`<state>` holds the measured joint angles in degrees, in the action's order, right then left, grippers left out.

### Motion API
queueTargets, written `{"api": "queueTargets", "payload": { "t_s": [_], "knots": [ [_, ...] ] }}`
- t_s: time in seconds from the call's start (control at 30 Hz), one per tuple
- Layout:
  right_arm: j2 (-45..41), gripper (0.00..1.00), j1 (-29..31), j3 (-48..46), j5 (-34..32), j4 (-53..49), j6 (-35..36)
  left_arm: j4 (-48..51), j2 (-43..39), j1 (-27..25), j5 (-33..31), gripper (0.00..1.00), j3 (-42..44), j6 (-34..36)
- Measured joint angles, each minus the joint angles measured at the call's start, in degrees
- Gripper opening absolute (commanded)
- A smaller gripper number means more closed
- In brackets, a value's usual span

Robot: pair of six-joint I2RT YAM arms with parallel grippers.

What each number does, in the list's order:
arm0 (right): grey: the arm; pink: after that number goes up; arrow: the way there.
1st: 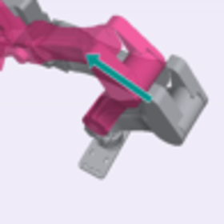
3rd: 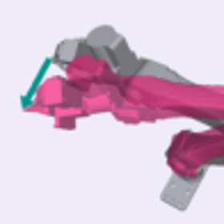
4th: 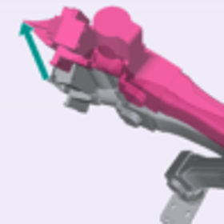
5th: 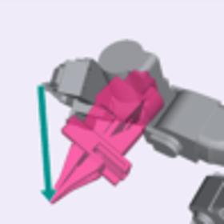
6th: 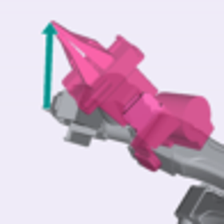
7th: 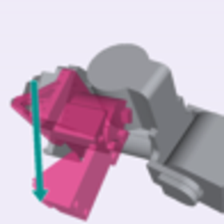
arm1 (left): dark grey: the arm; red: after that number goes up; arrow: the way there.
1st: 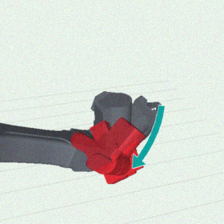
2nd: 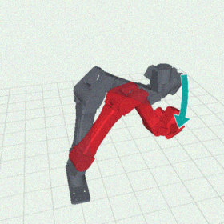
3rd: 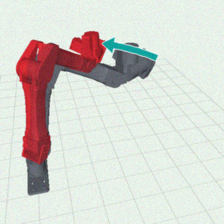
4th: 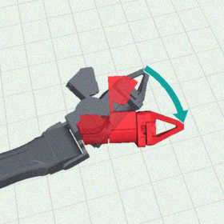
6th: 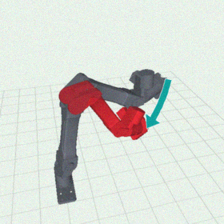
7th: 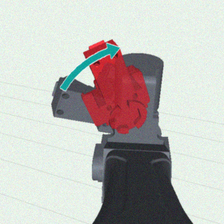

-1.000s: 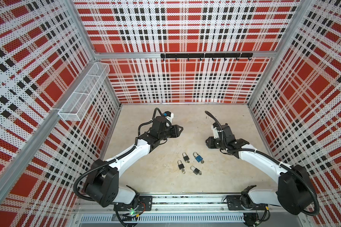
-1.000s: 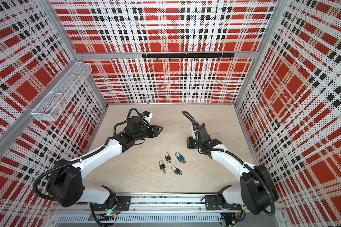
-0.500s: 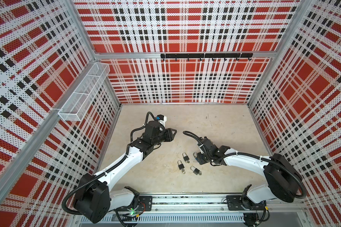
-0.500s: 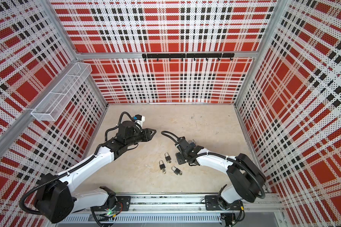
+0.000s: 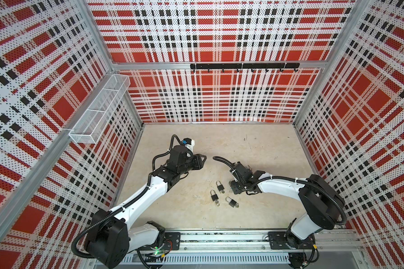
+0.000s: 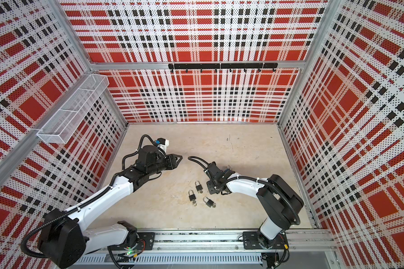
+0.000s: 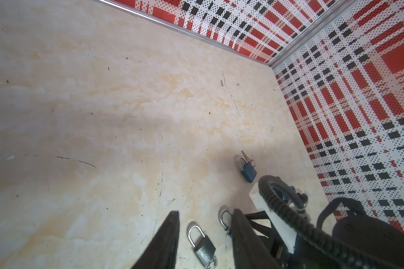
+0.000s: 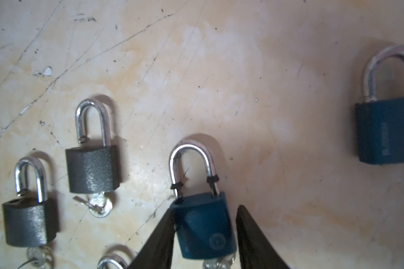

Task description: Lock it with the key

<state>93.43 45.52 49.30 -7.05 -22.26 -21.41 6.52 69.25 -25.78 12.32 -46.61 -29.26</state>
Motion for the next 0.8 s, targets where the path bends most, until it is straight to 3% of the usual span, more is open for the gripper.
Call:
{"api": "queueTargets", "payload": {
  "t_s": [0.47, 0.6, 0.8],
  "knots": [
    [2.38, 0.44, 1.38, 1.53, -2.32, -1.42, 1.64, 0.07, -0.57, 0.15, -0.15, 0.41, 0.0, -0.02],
    [2.6, 0.28, 1.88, 1.79, -3.21, -1.86, 1.99, 0.09, -0.57, 0.15, -0.15, 0.41, 0.0, -0.02],
    [2.71, 0.18, 2.05, 2.03, -3.85, -2.03, 2.12, 0.11, -0.31, 0.15, -0.2, 0.39, 0.0, -0.02]
  ]
}}
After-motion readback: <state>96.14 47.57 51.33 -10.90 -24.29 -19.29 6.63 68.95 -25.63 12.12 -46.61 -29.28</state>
